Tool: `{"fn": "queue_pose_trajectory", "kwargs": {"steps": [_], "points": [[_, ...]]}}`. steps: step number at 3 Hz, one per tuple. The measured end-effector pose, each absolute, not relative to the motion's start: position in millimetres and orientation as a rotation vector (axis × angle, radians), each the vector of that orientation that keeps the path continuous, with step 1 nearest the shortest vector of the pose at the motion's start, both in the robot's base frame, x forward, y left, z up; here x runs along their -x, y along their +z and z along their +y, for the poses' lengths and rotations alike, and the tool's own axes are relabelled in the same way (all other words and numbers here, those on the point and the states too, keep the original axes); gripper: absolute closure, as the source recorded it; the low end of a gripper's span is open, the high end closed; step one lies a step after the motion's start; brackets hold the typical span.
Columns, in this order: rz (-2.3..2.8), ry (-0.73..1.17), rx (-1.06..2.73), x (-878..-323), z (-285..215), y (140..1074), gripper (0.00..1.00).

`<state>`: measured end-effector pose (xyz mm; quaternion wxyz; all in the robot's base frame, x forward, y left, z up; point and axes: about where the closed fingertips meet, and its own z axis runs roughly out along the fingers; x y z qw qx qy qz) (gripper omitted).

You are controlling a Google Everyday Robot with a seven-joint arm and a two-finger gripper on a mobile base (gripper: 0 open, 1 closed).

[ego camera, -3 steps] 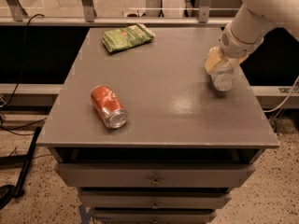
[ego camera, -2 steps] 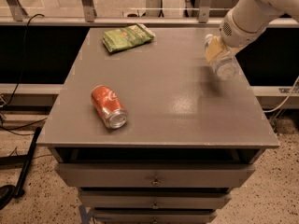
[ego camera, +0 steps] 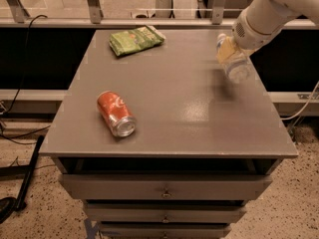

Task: Move blue plastic bottle near green jalapeno chip bag

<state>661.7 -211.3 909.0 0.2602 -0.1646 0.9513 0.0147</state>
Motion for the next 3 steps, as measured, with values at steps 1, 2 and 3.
{"fn": "queue_pose_trajectory", "kwargs": {"steps": [1,2,3], "points": [[2.516,0.061,0.428,-693.8,-199.4,915.2,1.00],[2.464,0.100,0.417,-728.8,-185.0,923.2,1.00],[2.433,0.149,0.406,-763.1,-165.4,924.7,1.00]]}}
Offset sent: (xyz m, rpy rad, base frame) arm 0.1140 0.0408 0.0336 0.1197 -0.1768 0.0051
